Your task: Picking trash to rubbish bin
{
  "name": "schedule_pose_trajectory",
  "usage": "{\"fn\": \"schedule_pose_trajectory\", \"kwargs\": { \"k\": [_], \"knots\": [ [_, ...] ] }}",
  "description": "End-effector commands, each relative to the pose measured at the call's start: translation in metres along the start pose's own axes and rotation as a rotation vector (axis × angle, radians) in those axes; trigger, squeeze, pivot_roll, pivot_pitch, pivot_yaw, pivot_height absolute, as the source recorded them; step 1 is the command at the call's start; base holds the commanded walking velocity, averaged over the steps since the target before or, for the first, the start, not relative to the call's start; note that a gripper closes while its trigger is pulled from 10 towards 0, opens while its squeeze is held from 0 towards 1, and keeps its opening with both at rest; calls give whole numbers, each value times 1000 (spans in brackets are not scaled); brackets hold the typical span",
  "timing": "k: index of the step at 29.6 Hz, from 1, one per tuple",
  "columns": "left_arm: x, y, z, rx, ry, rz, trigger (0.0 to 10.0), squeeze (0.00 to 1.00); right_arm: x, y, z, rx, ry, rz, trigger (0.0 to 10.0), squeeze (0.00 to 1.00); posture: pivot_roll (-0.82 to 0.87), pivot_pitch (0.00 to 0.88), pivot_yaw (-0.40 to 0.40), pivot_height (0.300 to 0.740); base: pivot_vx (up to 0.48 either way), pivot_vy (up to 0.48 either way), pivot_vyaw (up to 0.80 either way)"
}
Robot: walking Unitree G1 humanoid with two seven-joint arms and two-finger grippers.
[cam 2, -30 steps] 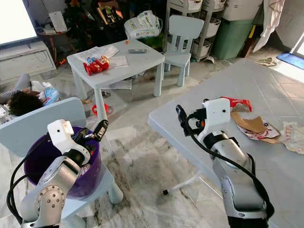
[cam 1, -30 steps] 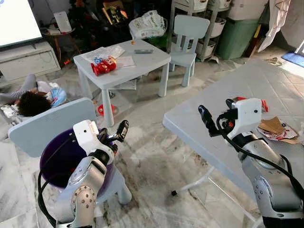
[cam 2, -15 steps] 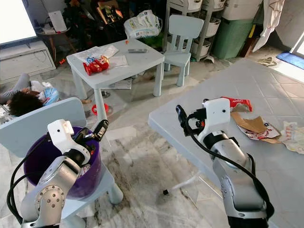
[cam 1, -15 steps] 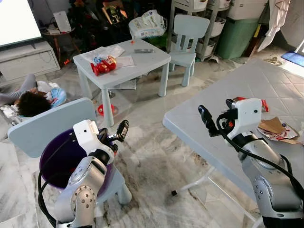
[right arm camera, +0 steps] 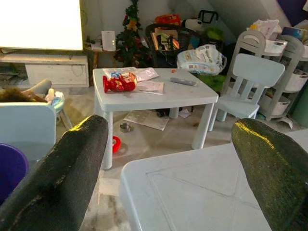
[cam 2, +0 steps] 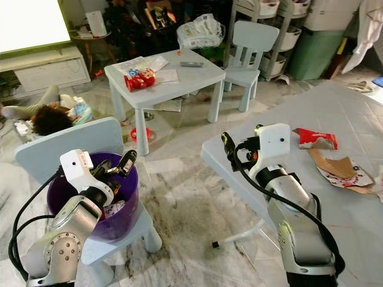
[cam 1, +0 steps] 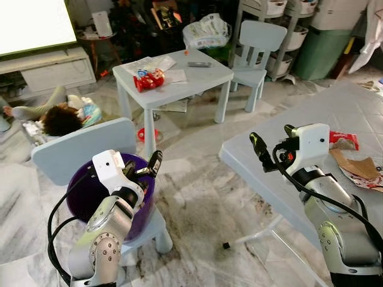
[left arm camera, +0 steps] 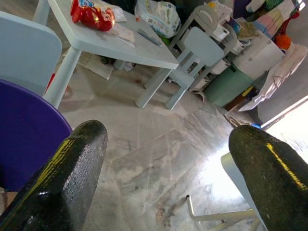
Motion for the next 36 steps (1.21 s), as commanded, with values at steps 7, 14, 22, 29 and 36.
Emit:
{"fn": "schedule_pose_trajectory", "kwargs": {
  "k": [7,14,22,29,36],
  "knots": [
    [-1,10,0,-44,0,-12,10000,0,2,3,-1,-6,5,-3,10000,0,-7,37,-52,740,0,0,0],
    [0,11,1,-48,0,-12,10000,0,2,3,0,-6,5,-4,10000,0,-7,35,-52,740,0,0,0],
    [-1,12,2,-52,-3,-12,10000,0,2,3,0,-7,6,-4,10000,0,-8,34,-50,740,0,0,0],
    [-1,12,2,-51,-4,-7,10000,0,2,3,0,-8,7,-4,10000,0,-8,34,-51,740,0,0,0],
    [-2,13,3,-52,-8,-5,10000,0,2,3,0,-9,8,-5,10000,0,-9,33,-50,740,-154,0,0]
  ]
}}
Point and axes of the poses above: a point about 5 cm out from each wrist's last joint towards the gripper, its own z axis pointing out of the wrist towards the gripper, its own x axis along the axis of the wrist's last joint, y = z × x, the point moved 5 cm from there along z, pointing out of the wrist towards the gripper, and after that the axes turned 3 degrees about z, right-handed, at the moved point
